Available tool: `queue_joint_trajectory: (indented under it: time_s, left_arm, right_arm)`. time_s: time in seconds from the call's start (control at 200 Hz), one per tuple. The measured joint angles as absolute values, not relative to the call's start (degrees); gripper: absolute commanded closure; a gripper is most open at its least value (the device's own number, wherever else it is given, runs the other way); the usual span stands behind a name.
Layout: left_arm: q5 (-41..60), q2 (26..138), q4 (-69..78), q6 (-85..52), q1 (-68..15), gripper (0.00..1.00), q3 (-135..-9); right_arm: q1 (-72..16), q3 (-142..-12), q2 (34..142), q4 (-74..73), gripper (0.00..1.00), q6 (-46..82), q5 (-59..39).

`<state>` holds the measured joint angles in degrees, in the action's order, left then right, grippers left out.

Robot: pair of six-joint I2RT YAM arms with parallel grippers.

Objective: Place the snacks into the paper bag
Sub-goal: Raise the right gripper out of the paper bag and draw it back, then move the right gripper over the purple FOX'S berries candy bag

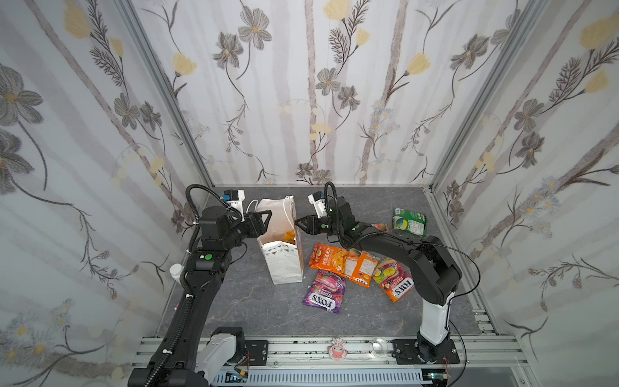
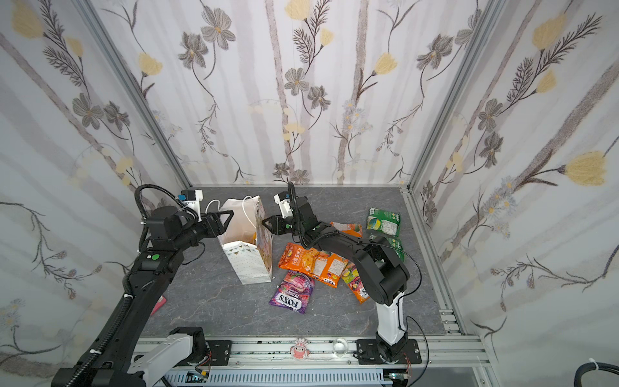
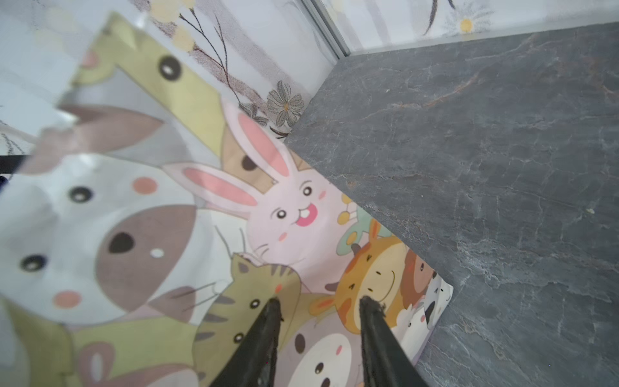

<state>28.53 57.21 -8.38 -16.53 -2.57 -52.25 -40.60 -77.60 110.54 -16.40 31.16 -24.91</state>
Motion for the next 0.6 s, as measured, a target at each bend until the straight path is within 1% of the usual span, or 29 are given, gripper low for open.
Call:
queue_joint_trajectory:
  time_s: [0.15, 0.215, 0.455, 0.599]
  left_arm:
    - [28.5, 57.1, -8.4, -16.5, -2.6, 0.33, -52.2]
    - [28.5, 57.1, -8.4, -16.5, -2.6, 0.33, -52.2]
    - [28.1, 57.0, -8.4, -16.5, -2.6, 0.32, -52.2]
    - [27.1, 56.9, -9.0, -16.2, -2.6, 0.31, -52.6]
  right_arm:
    - [-40.1, -76.8, 108.5, -13.9, 0.59, 29.9, -23.9]
    - [-40.1, -75.5, 106.5, -13.6, 0.57, 29.4, -23.3]
    - [-39.9, -69.7, 96.6, -9.8, 0.53, 26.8, -16.9]
    - [-40.0, -63.6, 89.8, -7.2, 0.52, 26.2, -12.7]
